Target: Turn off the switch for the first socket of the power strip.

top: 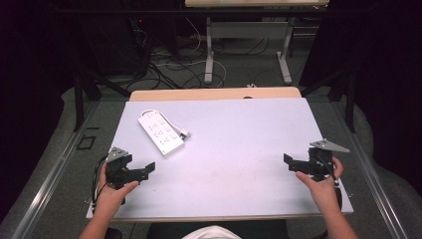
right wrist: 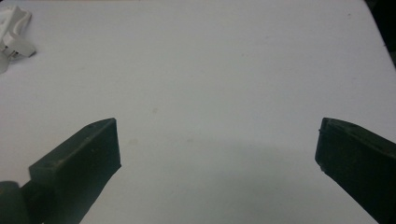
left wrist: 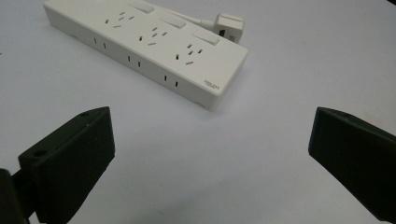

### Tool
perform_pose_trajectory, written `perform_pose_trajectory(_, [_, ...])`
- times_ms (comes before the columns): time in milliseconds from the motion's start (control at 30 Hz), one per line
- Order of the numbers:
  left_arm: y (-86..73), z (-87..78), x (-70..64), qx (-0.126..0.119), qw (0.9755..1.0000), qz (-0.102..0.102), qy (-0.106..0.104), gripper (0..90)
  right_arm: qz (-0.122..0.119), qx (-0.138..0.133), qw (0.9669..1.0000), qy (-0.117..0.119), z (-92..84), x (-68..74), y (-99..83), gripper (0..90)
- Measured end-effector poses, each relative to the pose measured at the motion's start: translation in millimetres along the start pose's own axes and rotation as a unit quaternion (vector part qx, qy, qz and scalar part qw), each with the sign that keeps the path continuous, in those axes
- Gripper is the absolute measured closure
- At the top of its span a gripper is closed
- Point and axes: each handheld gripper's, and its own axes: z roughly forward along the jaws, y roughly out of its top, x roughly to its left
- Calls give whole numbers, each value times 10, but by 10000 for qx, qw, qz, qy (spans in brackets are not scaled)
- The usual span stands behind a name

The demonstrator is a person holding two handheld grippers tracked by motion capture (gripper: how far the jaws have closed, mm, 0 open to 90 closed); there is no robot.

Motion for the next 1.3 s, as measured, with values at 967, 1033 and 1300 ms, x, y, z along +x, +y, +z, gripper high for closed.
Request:
perform_pose_trajectory(967, [232,-54,-15,-79,9991,329,236,48,-326,-175,9993,-51,-31,77,-133,25])
perform_pose_trajectory(1033, [299,-56,-17,-59,9992,321,237,52,-321,-154,9994,-12,-32,83,-134,25])
perform_pose_trajectory(1300, [468,-64,-22,-70,9992,337,206,73,-334,-111,9994,75,-21,100,-141,29])
